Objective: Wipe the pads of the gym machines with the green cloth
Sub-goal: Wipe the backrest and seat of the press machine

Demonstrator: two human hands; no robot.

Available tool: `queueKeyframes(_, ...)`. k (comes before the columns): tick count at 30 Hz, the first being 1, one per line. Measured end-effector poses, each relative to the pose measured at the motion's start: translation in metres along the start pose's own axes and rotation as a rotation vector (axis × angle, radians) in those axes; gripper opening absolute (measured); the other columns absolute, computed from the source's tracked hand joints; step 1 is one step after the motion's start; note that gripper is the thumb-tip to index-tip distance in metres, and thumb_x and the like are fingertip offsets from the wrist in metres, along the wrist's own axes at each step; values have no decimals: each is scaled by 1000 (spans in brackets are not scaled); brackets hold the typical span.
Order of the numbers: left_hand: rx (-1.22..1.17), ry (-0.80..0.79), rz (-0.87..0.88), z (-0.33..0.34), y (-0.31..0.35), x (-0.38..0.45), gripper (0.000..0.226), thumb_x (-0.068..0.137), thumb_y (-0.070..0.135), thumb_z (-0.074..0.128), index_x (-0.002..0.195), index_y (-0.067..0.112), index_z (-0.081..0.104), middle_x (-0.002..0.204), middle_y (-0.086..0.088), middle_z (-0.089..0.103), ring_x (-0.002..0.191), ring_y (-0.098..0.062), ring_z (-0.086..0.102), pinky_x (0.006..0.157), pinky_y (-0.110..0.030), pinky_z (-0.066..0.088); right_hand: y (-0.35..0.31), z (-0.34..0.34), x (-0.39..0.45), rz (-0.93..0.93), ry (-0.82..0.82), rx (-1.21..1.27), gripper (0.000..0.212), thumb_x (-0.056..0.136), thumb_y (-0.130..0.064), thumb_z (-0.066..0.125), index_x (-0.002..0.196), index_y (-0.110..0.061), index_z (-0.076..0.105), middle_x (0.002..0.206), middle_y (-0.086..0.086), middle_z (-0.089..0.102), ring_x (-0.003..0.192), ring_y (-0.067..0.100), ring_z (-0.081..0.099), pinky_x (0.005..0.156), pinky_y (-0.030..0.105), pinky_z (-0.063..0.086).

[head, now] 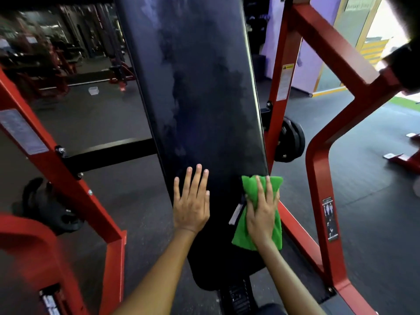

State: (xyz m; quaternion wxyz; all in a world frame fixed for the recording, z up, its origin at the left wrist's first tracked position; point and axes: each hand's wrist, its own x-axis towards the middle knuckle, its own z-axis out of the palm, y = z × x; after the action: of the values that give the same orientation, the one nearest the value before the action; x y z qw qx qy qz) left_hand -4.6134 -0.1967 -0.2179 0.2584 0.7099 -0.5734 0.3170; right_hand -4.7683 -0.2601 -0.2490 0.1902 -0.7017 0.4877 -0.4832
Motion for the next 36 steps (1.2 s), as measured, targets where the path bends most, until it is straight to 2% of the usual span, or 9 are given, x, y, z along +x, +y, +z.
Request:
queueKeyframes(2, 32, 10, 5, 2, 0, -2, 52, 93, 26, 32, 144, 14, 29, 157, 2, 17, 146, -12, 1, 118, -41, 3, -13, 5, 10, -2, 38, -6, 66, 85, -5, 59, 145, -22, 35, 155, 1, 22, 142, 41, 12, 115, 51, 11)
queueKeyframes(4, 71, 25, 5, 4, -1, 0, 52, 94, 27, 31, 145, 14, 28, 160, 6, 1, 146, -13, 1, 118, -42, 2, -15, 8, 5, -166, -1, -65, 68, 83, -12, 52, 146, -27, 29, 155, 2, 23, 142, 42, 10, 114, 52, 12)
queueKeyframes(8, 131, 39, 4, 4, -1, 0, 54, 93, 26, 33, 145, 13, 26, 154, -1, 19, 146, -13, -4, 117, -43, 2, 24, -2, -33, -434, -193, -207, 84, 74, -21, 43, 149, -40, 11, 158, -11, 10, 143, 36, 6, 116, 52, 9)
queueKeyframes(15, 167, 56, 12, 8, 2, -2, 54, 94, 26, 31, 145, 12, 25, 152, -5, 22, 146, -15, -6, 117, -45, 2, 15, 2, -24, -117, -85, -98, 63, 84, -28, 42, 145, -34, 26, 155, -1, 23, 141, 38, 10, 114, 54, 15)
queueKeyframes(21, 171, 59, 26, 10, 1, -3, 54, 94, 25, 30, 146, 11, 24, 152, -6, 21, 142, -23, 11, 116, -46, 3, 42, 10, -74, -573, -198, -246, 82, 75, -22, 45, 149, -38, 13, 156, -6, 16, 139, 42, 16, 115, 54, 8)
queueKeyframes(25, 174, 51, 21, 7, 2, 0, 53, 93, 25, 32, 145, 10, 27, 151, -7, 24, 140, -26, 20, 116, -47, 5, 38, 6, -55, -111, -59, -117, 65, 80, -25, 40, 144, -31, 29, 155, 0, 24, 140, 43, 14, 111, 61, 20)
queueKeyframes(27, 176, 51, 22, 6, 1, 0, 53, 93, 24, 33, 144, 10, 29, 151, -9, 31, 140, -26, 22, 115, -47, 5, 18, 14, -53, -20, -29, -83, 62, 82, -28, 40, 143, -28, 30, 154, 5, 25, 140, 46, 13, 112, 59, 17)
queueKeyframes(33, 161, 47, 17, 6, 2, -3, 52, 93, 24, 34, 143, 10, 30, 149, -11, 36, 140, -26, 22, 116, -47, 6, 40, 22, -113, -664, -266, -315, 81, 77, -29, 50, 150, -34, 14, 158, -5, 9, 138, 45, 15, 113, 57, 11)
queueKeyframes(36, 171, 33, 17, 6, 4, -4, 53, 93, 25, 33, 144, 10, 29, 150, -10, 35, 140, -26, 22, 115, -47, 7, 63, 9, -108, -394, -189, -269, 79, 74, -22, 44, 147, -37, 18, 157, -7, 14, 138, 44, 16, 112, 58, 16)
